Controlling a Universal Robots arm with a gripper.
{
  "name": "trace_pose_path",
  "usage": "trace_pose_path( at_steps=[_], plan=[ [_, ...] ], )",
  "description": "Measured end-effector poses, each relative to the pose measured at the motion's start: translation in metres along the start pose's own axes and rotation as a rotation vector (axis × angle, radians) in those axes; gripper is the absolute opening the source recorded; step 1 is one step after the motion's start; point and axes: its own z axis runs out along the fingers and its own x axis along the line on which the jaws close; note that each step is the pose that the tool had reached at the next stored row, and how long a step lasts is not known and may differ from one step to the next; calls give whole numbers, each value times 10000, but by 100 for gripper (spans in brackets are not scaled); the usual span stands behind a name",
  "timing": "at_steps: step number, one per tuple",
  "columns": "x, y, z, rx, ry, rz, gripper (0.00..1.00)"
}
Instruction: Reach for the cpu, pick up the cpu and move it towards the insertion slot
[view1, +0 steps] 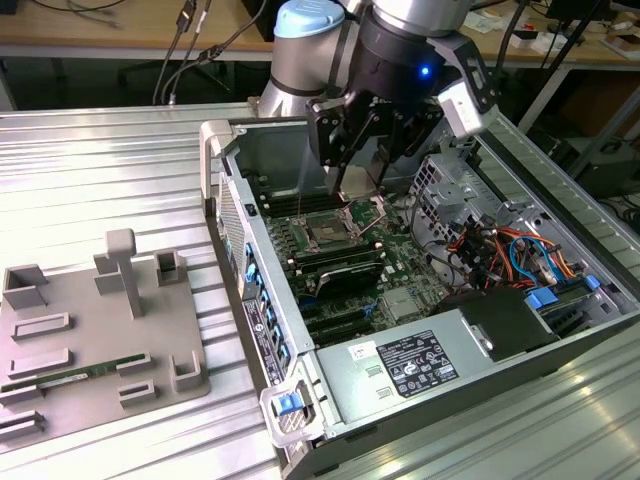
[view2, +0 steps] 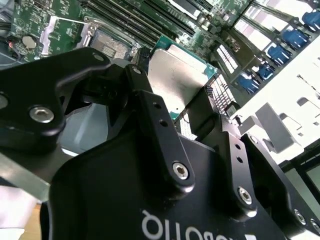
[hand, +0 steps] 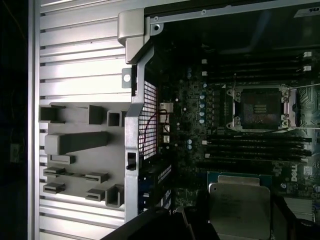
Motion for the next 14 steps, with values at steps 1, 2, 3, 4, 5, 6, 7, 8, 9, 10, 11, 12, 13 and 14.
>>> trace_pose_path(
  at_steps=[1,2,3,4,5,6,7,8,9,10,11,12,13,14],
  plan=[
    [-15,0,0,0,0,-1,55],
    [-27,-1,0,0,0,-1,55],
    [-32,-1,-1,0,1,-1,55],
    [-32,-1,0,0,0,0,55],
    [-32,-1,0,-1,0,1,55],
    [-33,-1,0,-1,0,0,55],
    [-34,-1,0,0,-1,-1,55],
    [-34,-1,0,0,0,0,55],
    [-34,0,0,0,0,0,55],
    [-35,5,0,0,0,-2,55],
    [-35,10,0,0,0,0,55],
    [-34,15,0,0,0,0,55],
    [-34,21,0,0,0,0,55],
    [-35,30,0,0,0,-1,55]
  ],
)
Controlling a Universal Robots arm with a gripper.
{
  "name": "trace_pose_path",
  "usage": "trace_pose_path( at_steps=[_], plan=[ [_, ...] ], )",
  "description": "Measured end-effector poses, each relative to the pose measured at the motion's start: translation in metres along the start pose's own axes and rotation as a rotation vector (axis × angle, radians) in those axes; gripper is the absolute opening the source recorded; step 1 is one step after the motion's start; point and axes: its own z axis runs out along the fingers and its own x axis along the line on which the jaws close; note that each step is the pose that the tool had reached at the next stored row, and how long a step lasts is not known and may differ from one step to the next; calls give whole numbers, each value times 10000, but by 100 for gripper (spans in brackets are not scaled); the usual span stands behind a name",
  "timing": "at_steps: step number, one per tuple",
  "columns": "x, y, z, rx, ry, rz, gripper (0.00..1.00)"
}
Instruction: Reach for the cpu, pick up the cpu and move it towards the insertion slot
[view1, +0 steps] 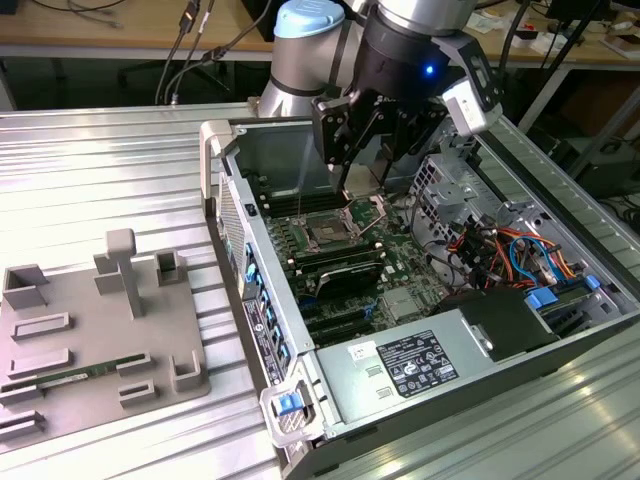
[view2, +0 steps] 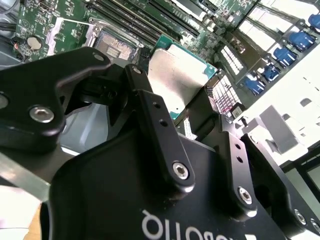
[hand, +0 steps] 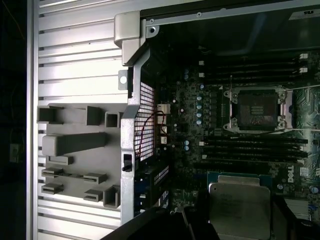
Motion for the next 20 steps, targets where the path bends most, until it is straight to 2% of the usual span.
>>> trace_pose_path(
  at_steps=[15,20],
  plan=[
    [-3,162,0,0,0,0,55],
    [-57,238,0,0,0,0,55]
  ],
)
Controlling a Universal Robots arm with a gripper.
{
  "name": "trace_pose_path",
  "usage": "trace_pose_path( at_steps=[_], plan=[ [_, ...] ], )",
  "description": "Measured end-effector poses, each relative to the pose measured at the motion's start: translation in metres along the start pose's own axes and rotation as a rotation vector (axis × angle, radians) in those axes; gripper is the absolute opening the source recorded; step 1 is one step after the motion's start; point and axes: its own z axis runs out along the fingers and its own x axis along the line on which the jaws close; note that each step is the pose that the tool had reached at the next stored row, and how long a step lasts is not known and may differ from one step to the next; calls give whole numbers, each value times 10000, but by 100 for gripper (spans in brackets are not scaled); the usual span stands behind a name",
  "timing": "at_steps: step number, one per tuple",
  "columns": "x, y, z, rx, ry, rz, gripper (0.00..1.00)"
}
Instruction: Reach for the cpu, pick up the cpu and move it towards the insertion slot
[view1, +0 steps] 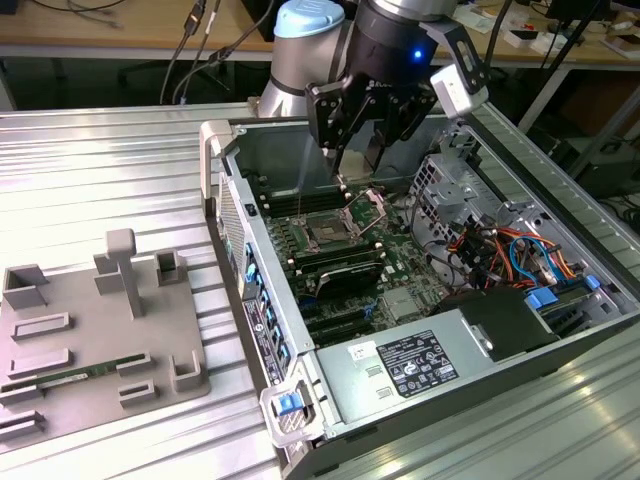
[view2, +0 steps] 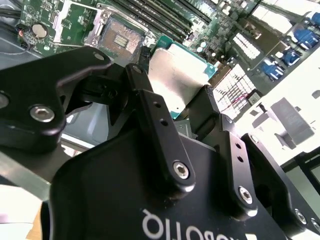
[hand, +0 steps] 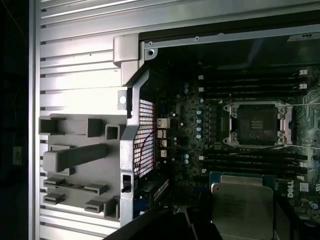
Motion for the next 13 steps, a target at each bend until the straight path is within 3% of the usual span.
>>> trace_pose_path(
  at_steps=[9,13],
  plan=[
    [-98,88,-1,0,0,1,55],
    [-103,188,2,-1,0,0,55]
  ],
)
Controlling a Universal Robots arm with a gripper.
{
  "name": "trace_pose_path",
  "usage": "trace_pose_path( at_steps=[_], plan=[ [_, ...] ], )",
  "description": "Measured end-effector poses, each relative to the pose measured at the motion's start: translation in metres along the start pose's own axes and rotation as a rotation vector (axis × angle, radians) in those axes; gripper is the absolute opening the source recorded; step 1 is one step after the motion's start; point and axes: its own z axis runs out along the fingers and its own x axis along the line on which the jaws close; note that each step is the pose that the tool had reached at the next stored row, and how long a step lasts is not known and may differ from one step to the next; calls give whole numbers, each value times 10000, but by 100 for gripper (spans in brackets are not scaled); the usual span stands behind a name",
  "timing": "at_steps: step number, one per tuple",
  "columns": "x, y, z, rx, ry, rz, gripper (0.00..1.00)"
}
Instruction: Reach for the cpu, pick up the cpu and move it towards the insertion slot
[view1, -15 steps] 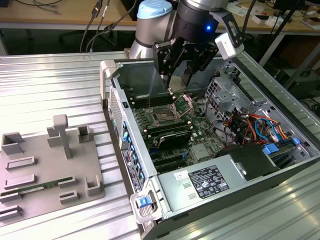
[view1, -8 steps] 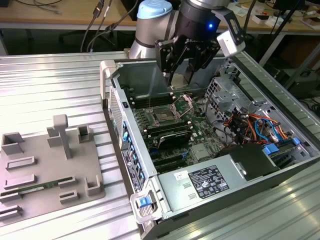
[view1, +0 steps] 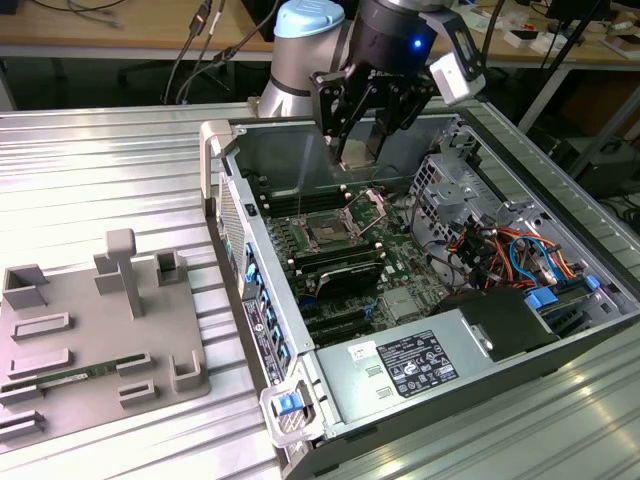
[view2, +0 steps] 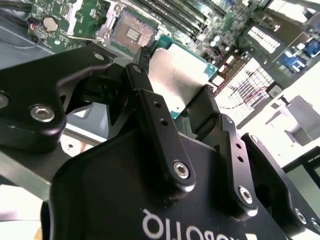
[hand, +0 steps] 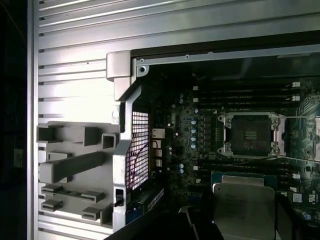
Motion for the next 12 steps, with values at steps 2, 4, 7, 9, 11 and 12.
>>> trace_pose_path(
  at_steps=[2,4,7,9,11,12],
  plan=[
    [-4,52,2,0,0,-1,55],
    [-12,106,4,0,0,1,55],
    [-69,182,7,0,-1,0,55],
    [-107,213,8,0,0,0,55],
    [-141,244,8,-1,0,0,55],
    [-153,256,9,0,0,0,55]
  ],
)
